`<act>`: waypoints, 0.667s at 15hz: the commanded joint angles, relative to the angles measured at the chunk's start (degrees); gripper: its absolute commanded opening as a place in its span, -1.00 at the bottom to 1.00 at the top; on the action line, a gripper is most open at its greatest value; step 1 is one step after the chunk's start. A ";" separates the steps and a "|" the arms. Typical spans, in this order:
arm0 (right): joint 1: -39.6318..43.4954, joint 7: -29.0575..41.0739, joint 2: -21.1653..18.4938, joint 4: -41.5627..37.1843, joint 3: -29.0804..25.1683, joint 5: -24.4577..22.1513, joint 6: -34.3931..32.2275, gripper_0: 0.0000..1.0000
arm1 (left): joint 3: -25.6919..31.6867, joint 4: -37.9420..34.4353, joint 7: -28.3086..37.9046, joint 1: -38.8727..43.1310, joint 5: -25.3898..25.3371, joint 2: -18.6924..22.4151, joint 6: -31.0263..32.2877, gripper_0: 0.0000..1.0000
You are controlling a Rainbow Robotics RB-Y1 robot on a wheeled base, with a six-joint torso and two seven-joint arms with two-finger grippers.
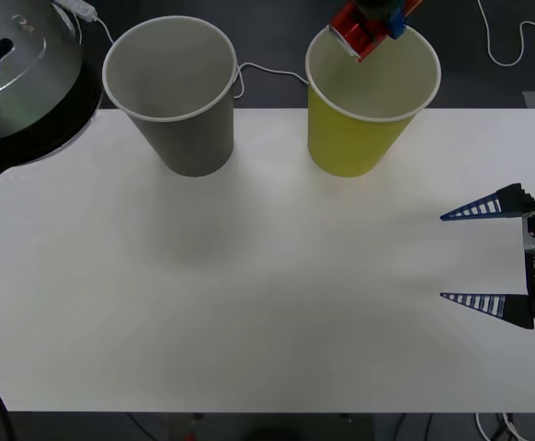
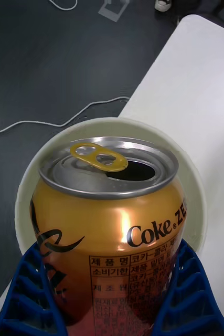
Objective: Put the can into the green bin and the plastic bottle into the gray bin
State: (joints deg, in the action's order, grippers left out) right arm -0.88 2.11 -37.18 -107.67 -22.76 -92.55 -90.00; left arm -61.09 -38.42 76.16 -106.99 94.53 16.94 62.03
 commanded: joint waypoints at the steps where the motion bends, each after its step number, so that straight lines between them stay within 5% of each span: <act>1: 0.00 0.00 0.00 0.00 0.00 0.00 0.00 1.00 | 0.00 6.43 -1.01 -0.41 0.74 -4.46 -3.85 -1.00; 7: 0.00 0.00 0.00 0.00 0.00 0.00 0.00 1.00 | -1.32 6.69 -1.80 -0.50 1.45 -5.42 -4.12 -0.89; 8: 0.00 0.00 0.00 0.00 0.00 0.00 0.00 1.00 | -1.32 6.69 -2.07 -0.50 1.27 -5.42 -4.12 -0.46; 9: 0.00 0.00 0.00 0.00 0.00 0.00 0.00 1.00 | -1.41 6.60 -2.24 -0.50 1.01 -5.42 -4.29 0.47; 10: 0.00 0.00 0.00 0.00 0.00 0.00 0.00 1.00 | -1.32 6.60 -2.33 -0.41 0.74 -5.42 -4.38 1.00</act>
State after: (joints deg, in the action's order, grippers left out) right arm -0.88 2.11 -37.18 -107.67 -22.76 -92.55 -90.00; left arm -62.47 -31.78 73.95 -107.49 95.57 11.51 57.76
